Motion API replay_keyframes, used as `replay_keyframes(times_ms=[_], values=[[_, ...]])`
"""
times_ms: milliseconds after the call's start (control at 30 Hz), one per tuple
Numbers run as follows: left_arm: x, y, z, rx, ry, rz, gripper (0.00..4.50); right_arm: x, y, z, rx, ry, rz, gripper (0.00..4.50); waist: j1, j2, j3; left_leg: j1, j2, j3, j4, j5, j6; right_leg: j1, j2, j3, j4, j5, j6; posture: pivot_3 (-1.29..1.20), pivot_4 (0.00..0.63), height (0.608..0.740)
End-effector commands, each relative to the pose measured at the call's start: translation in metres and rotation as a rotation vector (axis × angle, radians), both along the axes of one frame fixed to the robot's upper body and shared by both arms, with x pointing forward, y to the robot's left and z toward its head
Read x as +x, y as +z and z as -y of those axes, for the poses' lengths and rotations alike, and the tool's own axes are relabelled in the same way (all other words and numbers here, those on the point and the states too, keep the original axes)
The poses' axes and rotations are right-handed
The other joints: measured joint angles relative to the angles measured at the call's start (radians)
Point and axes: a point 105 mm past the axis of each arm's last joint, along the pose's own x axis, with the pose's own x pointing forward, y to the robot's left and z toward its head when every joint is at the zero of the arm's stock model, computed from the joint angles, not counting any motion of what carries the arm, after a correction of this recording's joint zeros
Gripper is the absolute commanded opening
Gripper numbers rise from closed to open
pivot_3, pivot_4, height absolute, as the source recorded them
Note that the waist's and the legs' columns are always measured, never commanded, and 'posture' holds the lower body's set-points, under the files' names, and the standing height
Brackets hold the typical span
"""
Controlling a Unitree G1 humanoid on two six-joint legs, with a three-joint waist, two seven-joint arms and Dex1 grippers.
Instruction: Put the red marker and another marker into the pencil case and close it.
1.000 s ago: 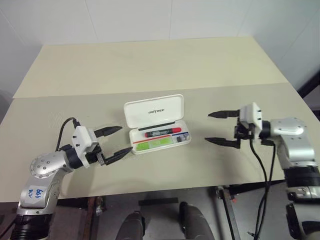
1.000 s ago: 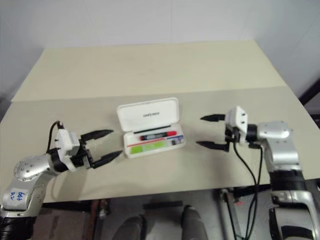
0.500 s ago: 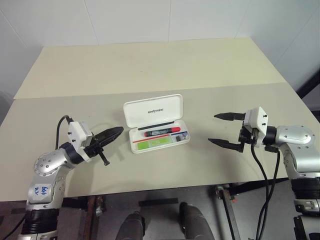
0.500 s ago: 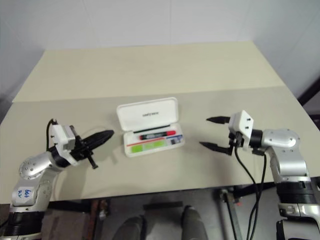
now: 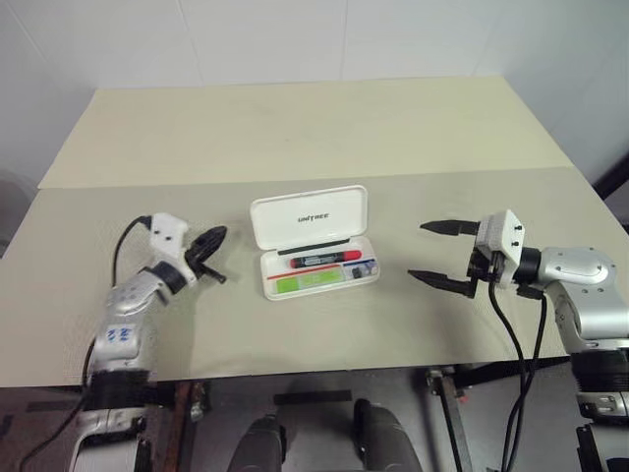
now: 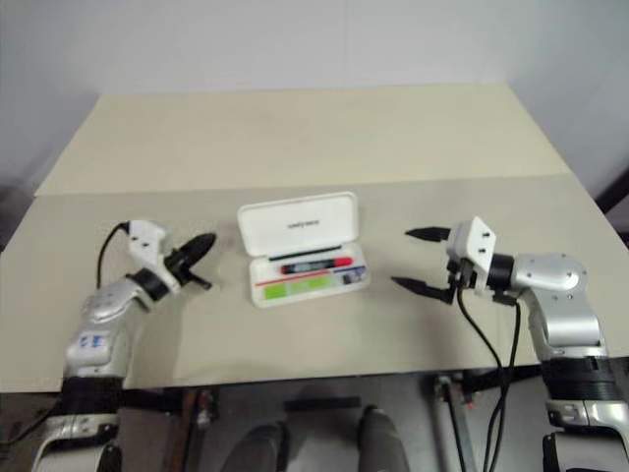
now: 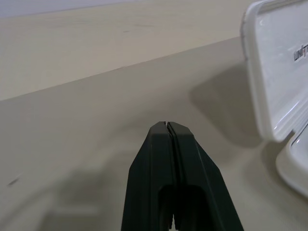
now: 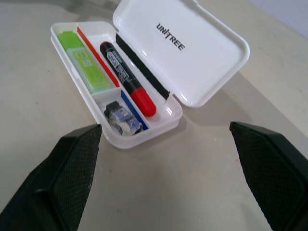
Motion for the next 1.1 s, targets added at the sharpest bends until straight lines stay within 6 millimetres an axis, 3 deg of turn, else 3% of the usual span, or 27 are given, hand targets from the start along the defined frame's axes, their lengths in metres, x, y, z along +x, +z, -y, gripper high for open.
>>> replay_keyframes(times_ms=[33, 333, 467, 633, 1000, 1100], values=[[0.014, 0.01, 0.018, 0.0, -0.051, 0.025, 0.05, -0.002, 0.009, -0.003, 0.001, 0.01, 0.05, 4.5, 0.002, 0.0, 0.0, 0.0, 0.0, 0.0, 0.0, 0.0, 0.0, 0.0, 0.0, 0.0, 0.0, 0.0, 0.0, 0.0, 0.15, 0.74], [0.028, 0.032, 0.035, -0.003, -0.129, 0.13, 0.05, -0.003, -0.005, 0.006, 0.01, -0.009, 0.032, 4.5, 0.001, 0.0, 0.0, -0.001, 0.0, 0.001, -0.001, 0.001, -0.002, 0.0, 0.0, 0.0, -0.001, 0.0, 0.001, 0.0, 0.15, 0.74], [0.019, 0.054, 0.046, 0.03, -0.205, 0.293, 0.05, -0.003, -0.012, 0.012, 0.012, -0.014, 0.024, 4.5, 0.004, 0.0, 0.0, -0.002, 0.0, 0.001, -0.001, 0.001, -0.002, 0.0, 0.0, 0.0, -0.002, 0.001, 0.001, 0.0, 0.15, 0.74], [0.004, 0.061, 0.068, 0.136, -0.359, 0.395, 0.05, -0.004, -0.019, 0.016, 0.007, -0.008, 0.027, 4.5, 0.004, 0.0, 0.0, -0.002, 0.0, 0.001, 0.0, 0.001, -0.002, 0.0, 0.0, 0.0, -0.002, 0.001, 0.002, 0.0, 0.15, 0.74], [-0.016, 0.041, 0.097, 0.236, -0.604, 0.363, 0.05, -0.005, -0.028, 0.022, 0.009, -0.013, 0.034, 4.5, 0.003, 0.0, 0.0, -0.002, 0.0, 0.001, 0.0, 0.001, -0.002, 0.0, 0.0, 0.0, -0.002, 0.001, 0.002, 0.0, 0.15, 0.74], [-0.021, 0.021, 0.101, 0.292, -0.691, 0.255, 0.05, -0.007, -0.023, 0.017, 0.01, -0.012, 0.049, 4.5, 0.003, 0.0, 0.0, -0.002, 0.0, 0.001, 0.0, 0.001, -0.002, 0.0, 0.0, 0.0, -0.002, 0.001, 0.002, 0.0, 0.15, 0.74]])
